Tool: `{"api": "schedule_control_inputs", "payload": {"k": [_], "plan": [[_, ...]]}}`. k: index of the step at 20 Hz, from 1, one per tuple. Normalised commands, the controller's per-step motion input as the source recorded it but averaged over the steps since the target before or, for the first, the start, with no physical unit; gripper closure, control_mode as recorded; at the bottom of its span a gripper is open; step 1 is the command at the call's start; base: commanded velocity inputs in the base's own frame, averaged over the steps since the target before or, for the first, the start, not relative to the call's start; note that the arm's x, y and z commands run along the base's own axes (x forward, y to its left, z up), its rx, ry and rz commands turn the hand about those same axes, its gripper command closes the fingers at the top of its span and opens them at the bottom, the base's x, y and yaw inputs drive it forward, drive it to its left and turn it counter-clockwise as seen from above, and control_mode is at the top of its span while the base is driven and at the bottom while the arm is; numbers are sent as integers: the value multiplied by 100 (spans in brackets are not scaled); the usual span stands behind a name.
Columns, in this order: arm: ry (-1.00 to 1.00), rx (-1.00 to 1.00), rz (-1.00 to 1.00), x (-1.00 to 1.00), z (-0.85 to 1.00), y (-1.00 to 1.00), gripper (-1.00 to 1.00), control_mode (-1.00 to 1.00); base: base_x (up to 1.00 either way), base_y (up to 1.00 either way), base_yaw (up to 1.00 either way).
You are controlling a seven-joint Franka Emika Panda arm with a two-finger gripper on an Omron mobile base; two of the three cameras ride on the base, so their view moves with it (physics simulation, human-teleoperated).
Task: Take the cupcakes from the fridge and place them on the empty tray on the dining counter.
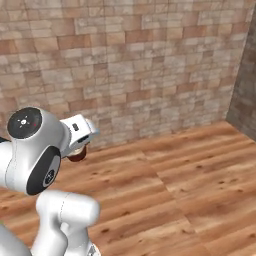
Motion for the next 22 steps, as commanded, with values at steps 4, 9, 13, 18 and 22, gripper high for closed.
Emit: {"api": "schedule_control_inputs", "payload": {"k": [4, 9, 13, 18, 22], "plan": [[0, 0, 0, 0, 0, 0, 100, 100, 96, 0, -52], [0, 0, 0, 0, 0, 0, 100, 100, 90, 0, -54], [0, 0, 0, 0, 0, 0, 100, 100, 86, 0, -55], [0, 0, 0, 0, 0, 0, 100, 100, 88, 0, -58], [0, 0, 0, 0, 0, 0, 100, 100, 92, 0, -57]]}}
